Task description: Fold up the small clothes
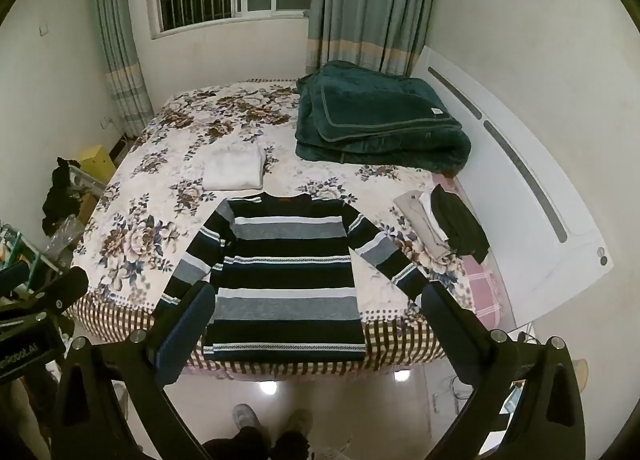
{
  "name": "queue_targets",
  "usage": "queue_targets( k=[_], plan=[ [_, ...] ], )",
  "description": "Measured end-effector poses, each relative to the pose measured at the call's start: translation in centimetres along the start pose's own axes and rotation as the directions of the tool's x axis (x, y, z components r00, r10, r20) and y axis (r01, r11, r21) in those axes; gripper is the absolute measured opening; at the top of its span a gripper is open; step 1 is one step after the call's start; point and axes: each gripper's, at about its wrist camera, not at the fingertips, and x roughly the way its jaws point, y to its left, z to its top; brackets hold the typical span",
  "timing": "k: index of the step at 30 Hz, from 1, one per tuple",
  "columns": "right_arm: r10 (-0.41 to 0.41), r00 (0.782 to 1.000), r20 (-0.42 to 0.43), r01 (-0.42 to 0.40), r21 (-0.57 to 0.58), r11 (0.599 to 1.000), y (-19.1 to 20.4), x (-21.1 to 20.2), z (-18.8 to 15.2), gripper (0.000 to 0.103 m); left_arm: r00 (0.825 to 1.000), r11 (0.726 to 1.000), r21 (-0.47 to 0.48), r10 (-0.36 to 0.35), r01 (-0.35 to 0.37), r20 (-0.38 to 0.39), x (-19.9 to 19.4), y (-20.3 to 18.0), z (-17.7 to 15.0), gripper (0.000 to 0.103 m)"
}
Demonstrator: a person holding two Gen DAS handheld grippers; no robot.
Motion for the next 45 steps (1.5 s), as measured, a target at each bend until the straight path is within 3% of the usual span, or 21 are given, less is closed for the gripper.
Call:
queue_targets(
  k=[45],
  plan=[
    [-0.013, 1.000, 0.020, 0.013, -0.010, 1.000, -0.4, -1.2, 0.8, 0.103, 1.000, 1.000, 0.001, -0.008, 0.008, 0.025, -1.6, 0.0, 2.4, 0.103]
  ],
)
